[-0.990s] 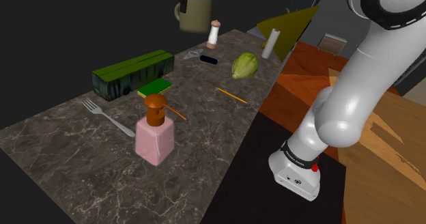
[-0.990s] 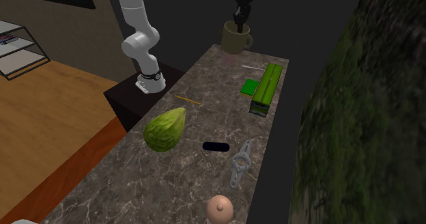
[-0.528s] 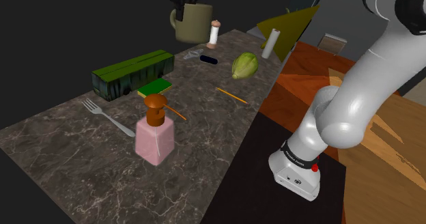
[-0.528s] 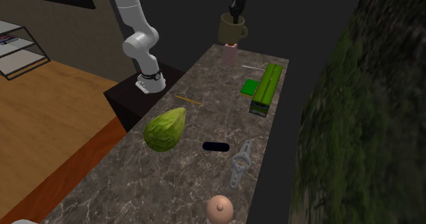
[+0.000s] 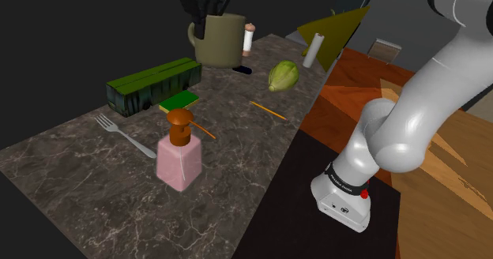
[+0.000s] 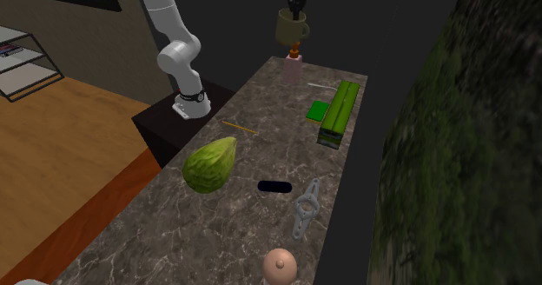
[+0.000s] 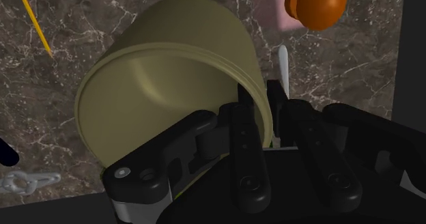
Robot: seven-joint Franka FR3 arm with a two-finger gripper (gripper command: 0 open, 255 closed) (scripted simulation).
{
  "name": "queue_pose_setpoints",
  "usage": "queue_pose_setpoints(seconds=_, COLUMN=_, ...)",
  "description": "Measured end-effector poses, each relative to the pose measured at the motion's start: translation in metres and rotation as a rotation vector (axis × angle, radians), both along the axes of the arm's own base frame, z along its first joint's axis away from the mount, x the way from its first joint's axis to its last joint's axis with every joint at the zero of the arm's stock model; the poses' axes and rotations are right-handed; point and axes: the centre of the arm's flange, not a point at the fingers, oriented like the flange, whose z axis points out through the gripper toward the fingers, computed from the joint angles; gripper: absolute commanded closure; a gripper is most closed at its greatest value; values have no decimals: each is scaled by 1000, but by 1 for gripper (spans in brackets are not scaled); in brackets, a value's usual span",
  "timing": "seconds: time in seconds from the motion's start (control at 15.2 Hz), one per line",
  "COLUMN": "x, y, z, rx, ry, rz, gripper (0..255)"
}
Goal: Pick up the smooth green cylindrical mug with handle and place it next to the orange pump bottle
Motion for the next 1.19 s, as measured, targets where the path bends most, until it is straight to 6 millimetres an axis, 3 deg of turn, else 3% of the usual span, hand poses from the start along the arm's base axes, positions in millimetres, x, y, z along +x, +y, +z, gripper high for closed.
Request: queue_pose_setpoints(seconds=1.19, x=-151, y=182, z=-1, rx=0, ry=0, rz=0, gripper=255)
